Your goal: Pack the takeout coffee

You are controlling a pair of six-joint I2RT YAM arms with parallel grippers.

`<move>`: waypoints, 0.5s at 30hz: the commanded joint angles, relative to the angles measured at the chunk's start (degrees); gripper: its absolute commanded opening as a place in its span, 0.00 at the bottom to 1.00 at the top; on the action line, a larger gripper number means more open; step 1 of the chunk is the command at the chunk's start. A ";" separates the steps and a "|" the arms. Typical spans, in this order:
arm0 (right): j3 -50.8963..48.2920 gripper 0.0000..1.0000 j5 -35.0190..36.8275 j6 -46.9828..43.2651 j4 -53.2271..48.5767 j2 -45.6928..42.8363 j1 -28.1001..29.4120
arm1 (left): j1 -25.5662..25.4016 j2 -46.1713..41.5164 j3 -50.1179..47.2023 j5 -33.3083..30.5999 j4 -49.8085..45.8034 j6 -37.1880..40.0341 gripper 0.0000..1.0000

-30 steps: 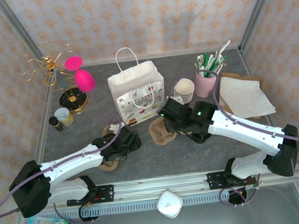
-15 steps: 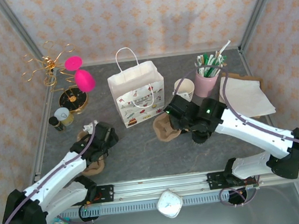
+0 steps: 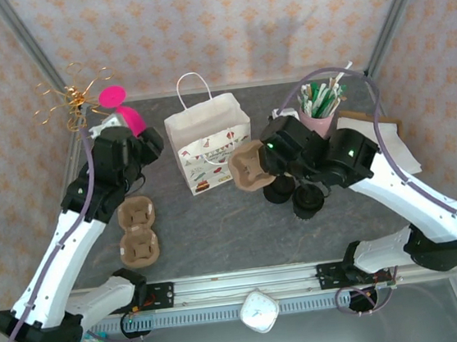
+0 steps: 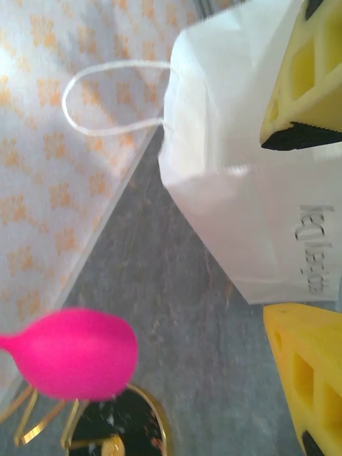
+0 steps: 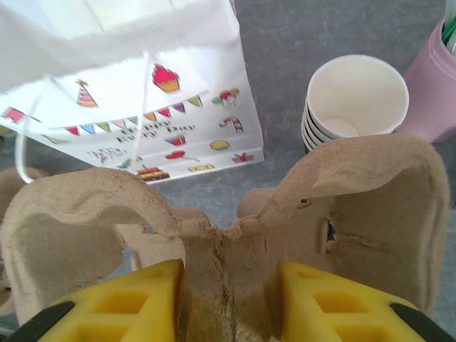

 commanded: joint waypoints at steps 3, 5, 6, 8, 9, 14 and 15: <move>8.80 0.37 2.81 -4.51 -3.12 4.71 -0.30 | 0.23 7.14 4.51 6.81 -2.55 4.29 0.61; 11.75 0.37 2.91 -5.65 -3.32 6.82 -0.31 | 0.25 9.71 6.20 7.36 -3.92 5.32 0.60; 13.51 0.37 2.75 -6.06 -3.50 8.00 -0.34 | 0.08 10.79 6.89 8.88 -3.92 6.57 0.60; 16.54 0.36 2.16 -7.10 -3.67 10.21 -0.37 | 0.02 11.92 7.08 9.38 -3.11 7.56 0.60; 18.11 0.36 1.90 -7.56 -3.92 11.46 -0.32 | 0.00 12.47 7.13 8.95 -3.02 7.90 0.61; 25.66 0.36 0.95 -9.58 -5.05 16.65 -0.47 | -0.03 16.60 9.56 9.98 -4.49 10.77 0.55; 27.23 0.36 0.48 -10.01 -5.35 17.64 -0.76 | 0.01 17.06 9.86 9.43 -4.85 11.08 0.52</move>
